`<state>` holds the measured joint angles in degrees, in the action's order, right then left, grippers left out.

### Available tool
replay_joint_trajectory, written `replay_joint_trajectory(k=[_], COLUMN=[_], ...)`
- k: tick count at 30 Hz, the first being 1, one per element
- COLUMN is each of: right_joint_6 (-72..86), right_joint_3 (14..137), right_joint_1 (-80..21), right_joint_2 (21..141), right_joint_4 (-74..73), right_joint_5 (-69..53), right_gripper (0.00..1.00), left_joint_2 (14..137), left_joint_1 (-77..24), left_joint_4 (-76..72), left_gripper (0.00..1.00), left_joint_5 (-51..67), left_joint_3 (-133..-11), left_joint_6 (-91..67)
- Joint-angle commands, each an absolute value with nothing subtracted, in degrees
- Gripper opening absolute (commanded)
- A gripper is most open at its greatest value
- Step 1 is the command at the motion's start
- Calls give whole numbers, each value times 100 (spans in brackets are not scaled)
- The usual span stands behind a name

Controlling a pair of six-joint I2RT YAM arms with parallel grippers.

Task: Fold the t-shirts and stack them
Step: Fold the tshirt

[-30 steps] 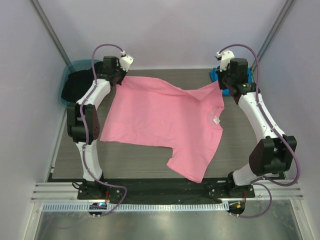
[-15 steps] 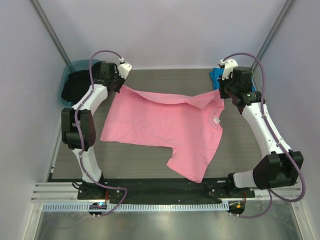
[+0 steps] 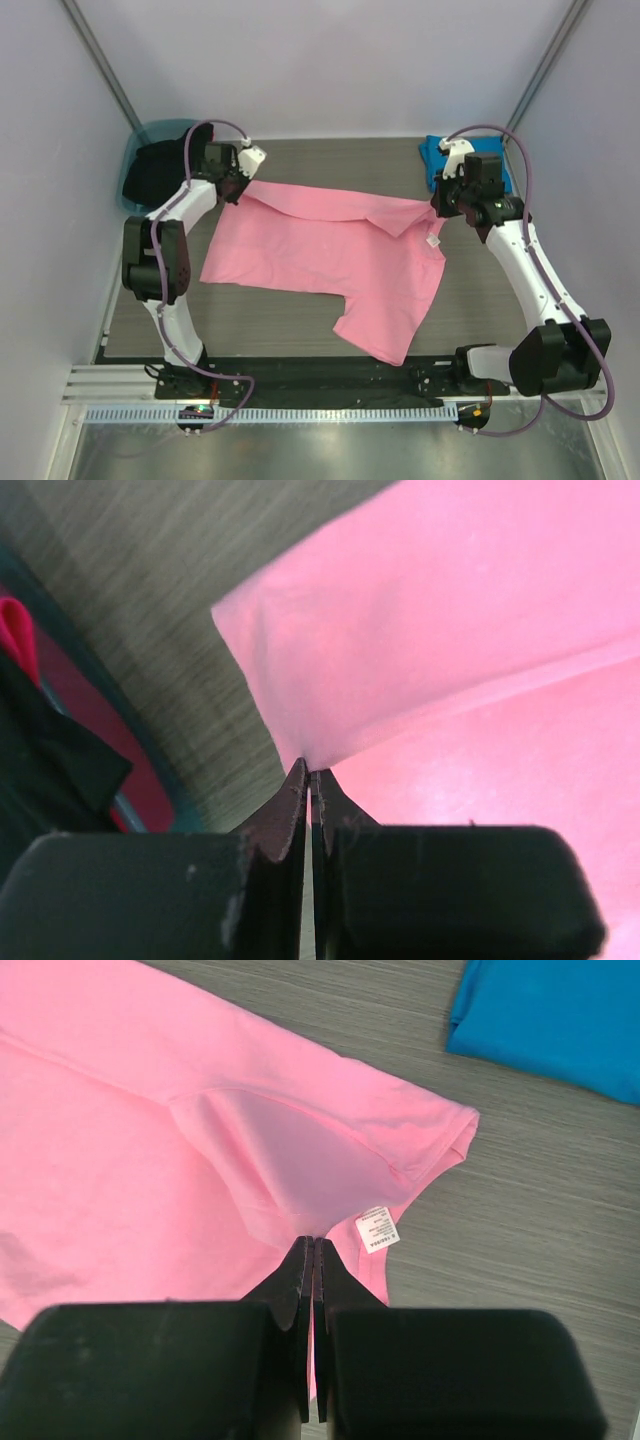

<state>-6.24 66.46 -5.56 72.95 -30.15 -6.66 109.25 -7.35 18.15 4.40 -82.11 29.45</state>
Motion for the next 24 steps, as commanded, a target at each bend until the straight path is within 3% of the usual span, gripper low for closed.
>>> replay_joint_trajectory(k=[1, 14, 15, 16, 19, 21, 24], right_joint_6=[-457, -132, -123, -114, -97, -79, -53], right_joint_3=[6688, 6671, 6671, 6688, 6741, 6785, 6776], right_joint_1=[-571, -571, -571, -571, -563, -571, -571], right_joint_2=[7031, 6900, 6891, 6891, 6891, 6891, 6899], right_joint_4=[-3032, -3226, -3226, -3217, -3287, -3296, -3252], right_joint_5=[-904, -1274, -1309, -1327, -1450, -1503, -1521], right_gripper=[1, 1, 1, 1, 1, 1, 1], left_joint_2=[10582, 10529, 10494, 10459, 10187, 9898, 9747], left_joint_1=[-677, -615, -607, -606, -606, -606, -615], left_joint_4=[1775, 1740, 1749, 1784, 1898, 1898, 2003], left_gripper=[0, 1, 4, 17, 36, 45, 51], left_joint_5=[229, -121, -149, -210, -333, -290, -71], left_joint_3=[-8069, -7919, -7928, -7945, -7998, -8007, -8138], left_joint_6=[3146, 3498, 3542, 3568, 3472, 3402, 3156])
